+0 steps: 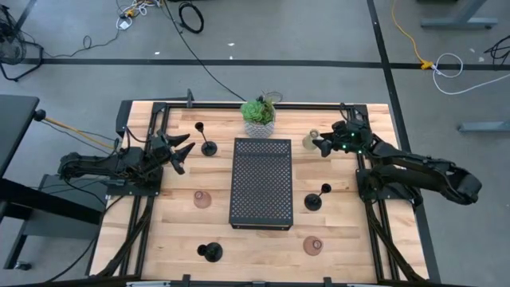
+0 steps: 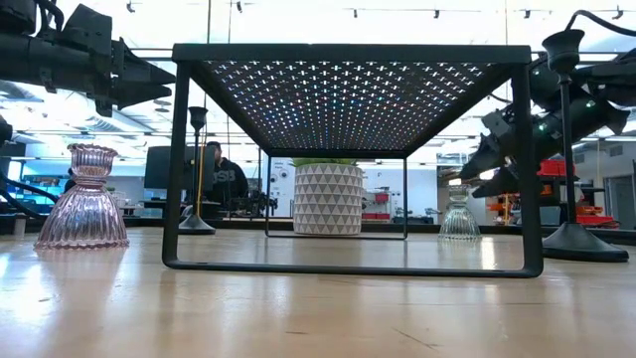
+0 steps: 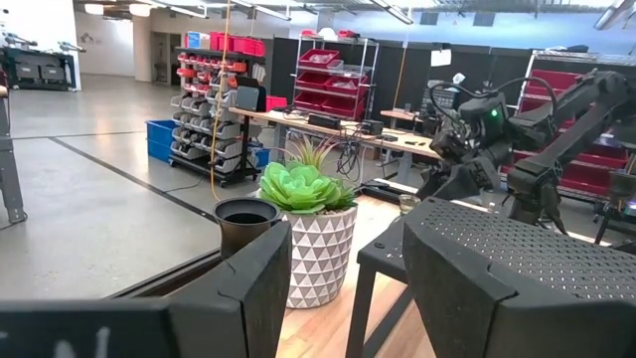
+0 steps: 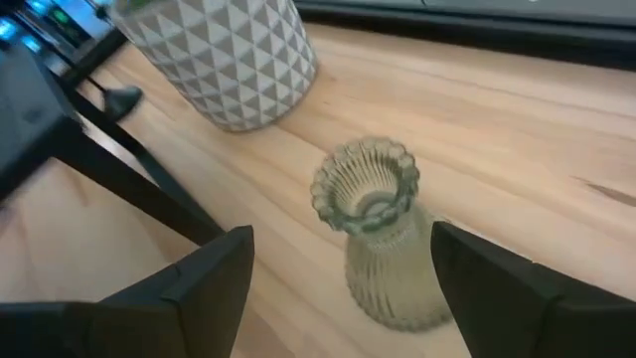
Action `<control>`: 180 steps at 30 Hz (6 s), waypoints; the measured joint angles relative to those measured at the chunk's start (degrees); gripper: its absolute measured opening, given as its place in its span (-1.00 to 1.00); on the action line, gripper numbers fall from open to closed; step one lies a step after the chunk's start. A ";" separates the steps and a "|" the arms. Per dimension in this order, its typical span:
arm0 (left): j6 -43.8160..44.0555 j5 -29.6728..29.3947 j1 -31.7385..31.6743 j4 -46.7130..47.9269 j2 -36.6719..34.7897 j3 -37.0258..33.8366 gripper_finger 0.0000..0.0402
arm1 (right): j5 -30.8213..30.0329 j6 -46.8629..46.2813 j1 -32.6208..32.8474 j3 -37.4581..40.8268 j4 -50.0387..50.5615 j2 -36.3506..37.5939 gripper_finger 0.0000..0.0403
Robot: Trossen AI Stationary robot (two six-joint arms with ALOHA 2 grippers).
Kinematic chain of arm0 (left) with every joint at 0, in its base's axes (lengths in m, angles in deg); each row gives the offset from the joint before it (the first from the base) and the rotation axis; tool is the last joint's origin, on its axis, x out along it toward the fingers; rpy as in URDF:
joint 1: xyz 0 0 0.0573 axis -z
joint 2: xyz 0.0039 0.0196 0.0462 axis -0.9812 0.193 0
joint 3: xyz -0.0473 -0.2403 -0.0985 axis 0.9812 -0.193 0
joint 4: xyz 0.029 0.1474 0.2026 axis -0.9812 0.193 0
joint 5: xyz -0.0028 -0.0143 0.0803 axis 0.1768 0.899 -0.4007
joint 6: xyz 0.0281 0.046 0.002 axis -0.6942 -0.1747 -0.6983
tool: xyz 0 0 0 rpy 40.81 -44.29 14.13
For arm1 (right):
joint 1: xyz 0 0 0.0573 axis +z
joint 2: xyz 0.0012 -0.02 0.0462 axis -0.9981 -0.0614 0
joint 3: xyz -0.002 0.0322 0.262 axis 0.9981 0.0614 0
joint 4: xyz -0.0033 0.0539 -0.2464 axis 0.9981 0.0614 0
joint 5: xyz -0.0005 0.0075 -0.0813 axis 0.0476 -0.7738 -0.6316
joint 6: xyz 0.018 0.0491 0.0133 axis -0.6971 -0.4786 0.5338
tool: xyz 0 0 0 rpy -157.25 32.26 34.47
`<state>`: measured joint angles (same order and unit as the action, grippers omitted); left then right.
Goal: Pick & Place candle stick holders
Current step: Put the green candle holder on the shelf, then put the black candle holder in the middle on the shelf
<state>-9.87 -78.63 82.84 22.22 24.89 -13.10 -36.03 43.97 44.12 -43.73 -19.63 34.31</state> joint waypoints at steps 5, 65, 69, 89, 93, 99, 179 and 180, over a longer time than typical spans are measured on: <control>-0.04 -0.02 0.01 0.00 0.00 0.00 -0.02 | -4.97 0.18 3.19 -0.02 -1.36 -4.37 0.49; 0.05 -0.05 0.02 0.00 0.00 0.00 -0.02 | -28.07 -1.51 35.45 -48.52 34.25 -13.32 -0.46; 0.02 -0.01 0.02 0.02 0.01 0.00 -0.02 | -31.16 -3.76 42.25 -48.54 29.08 -18.28 -0.46; 0.02 0.61 0.01 0.11 0.00 0.00 -0.02 | -38.83 -6.78 44.34 -53.64 23.40 -36.86 -0.46; 0.03 0.87 0.02 0.15 0.01 0.00 -0.02 | -39.40 -8.05 44.42 -53.88 25.22 -37.07 -0.46; 0.05 1.03 0.02 0.20 0.02 0.00 -0.02 | -39.97 -10.61 44.40 -53.88 29.36 -37.09 -0.46; 0.02 1.03 0.02 0.48 0.02 0.00 -0.02 | -33.99 -72.58 87.36 -47.92 71.61 -11.61 -0.46; 0.02 1.01 0.02 0.48 0.00 0.00 -0.02 | -35.18 -74.12 88.12 -46.44 69.83 -11.90 -0.44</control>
<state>-9.85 -77.62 82.86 22.70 24.89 -13.10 -71.21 -30.15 132.24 -90.17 50.20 22.41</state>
